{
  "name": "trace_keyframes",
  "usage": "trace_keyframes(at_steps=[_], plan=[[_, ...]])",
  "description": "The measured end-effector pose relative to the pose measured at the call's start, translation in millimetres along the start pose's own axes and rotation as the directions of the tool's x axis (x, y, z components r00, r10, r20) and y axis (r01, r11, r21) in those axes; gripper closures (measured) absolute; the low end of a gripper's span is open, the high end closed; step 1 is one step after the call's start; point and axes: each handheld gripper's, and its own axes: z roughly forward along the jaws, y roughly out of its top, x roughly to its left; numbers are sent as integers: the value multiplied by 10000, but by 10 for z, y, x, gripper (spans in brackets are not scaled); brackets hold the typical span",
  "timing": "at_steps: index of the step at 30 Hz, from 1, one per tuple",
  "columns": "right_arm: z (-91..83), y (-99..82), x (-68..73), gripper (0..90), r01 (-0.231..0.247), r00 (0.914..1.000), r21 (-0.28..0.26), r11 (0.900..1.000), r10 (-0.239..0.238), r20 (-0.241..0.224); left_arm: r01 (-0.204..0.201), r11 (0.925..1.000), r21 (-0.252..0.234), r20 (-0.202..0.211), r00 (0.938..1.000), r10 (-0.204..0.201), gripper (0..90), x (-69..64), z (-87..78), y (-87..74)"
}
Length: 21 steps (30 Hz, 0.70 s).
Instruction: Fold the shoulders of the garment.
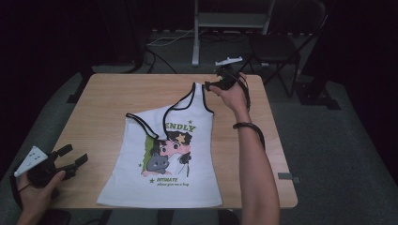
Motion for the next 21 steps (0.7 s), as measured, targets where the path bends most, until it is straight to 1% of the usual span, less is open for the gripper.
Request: trace_keyframes(at_steps=[3,6,7,8,10,13,15,17,19,21], plan=[[126,40,-40,134,-184,9998,87,9998,184,45,-100,9999,30,-31,9999,100,212,-8,2,1],[261,49,-60,154,-137,9999,379,9992,134,90,-58,10000,23,-23,10000,58,211,-7,8,2],[308,50,-67,171,-166,9998,478,9987,163,71,-10,10000,37,-20,10000,10,211,-5,8,2],[352,49,-72,209,-153,9999,528,9985,149,81,9,10000,52,-13,10000,-9,212,-2,7,3],[446,41,-82,239,-187,9998,621,9979,183,76,19,10000,54,-5,10000,-19,212,1,4,3],[605,26,-73,343,-93,10000,852,9963,94,-2,27,10000,27,-9,10000,-27,212,0,4,2],[692,19,-65,395,-148,9999,910,9957,152,-37,15,10000,11,-11,10000,-15,211,-2,4,1],[786,9,-54,426,-294,9994,986,9947,308,-129,4,10000,14,-4,10000,-4,212,-3,2,0],[879,0,-32,454,-244,9995,1144,9931,264,-161,-10,10000,18,11,10000,10,212,-3,3,1],[970,-4,-9,472,-258,9993,1191,9925,286,-219,7,10000,56,10,10000,-7,212,0,5,2]])
